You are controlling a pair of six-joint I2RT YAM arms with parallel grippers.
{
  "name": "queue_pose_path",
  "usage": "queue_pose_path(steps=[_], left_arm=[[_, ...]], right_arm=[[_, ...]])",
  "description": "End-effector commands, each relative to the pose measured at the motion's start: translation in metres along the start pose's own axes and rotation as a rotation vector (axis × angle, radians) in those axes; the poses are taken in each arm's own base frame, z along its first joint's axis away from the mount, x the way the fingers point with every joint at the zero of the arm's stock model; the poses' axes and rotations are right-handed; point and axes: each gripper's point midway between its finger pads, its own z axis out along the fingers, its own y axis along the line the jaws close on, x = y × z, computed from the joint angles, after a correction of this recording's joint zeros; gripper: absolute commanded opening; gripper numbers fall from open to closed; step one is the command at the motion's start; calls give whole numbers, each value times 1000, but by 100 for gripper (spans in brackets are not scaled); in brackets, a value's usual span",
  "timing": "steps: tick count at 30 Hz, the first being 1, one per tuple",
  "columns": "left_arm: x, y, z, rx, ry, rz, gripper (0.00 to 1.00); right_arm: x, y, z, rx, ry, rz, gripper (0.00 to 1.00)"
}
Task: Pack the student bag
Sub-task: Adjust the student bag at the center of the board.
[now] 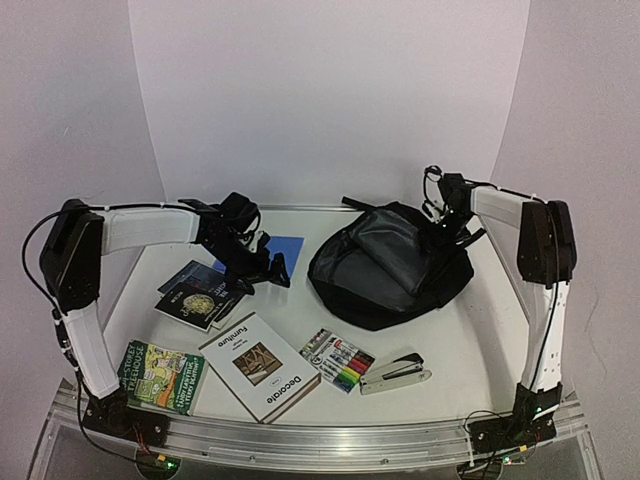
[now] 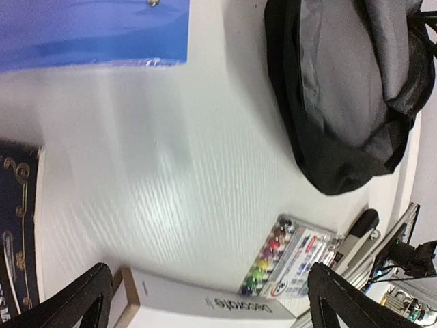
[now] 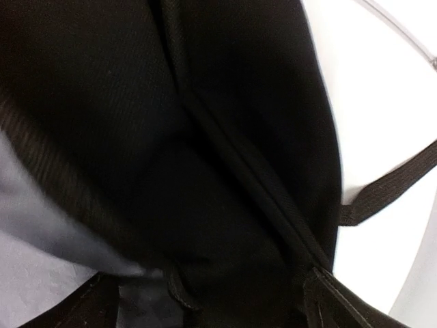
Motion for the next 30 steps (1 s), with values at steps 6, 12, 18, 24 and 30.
queue_pose_path(steps=[6, 12, 18, 24, 30], left_arm=[[71, 10, -73, 28, -22, -167, 100], [117, 28, -90, -30, -54, -321, 100], [163, 37, -79, -97, -27, -459, 99], [182, 54, -69, -159, -13, -577, 93], [183, 56, -50, -140, -14, -619, 89]], right_arm=[[-51, 7, -151, -105, -300, 43, 98], [-48, 51, -197, -360, -355, 59, 98], [-17, 137, -202, -577, -272, -32, 98], [25, 226, -197, -746, -149, -165, 98], [45, 279, -182, -837, -73, -242, 96]])
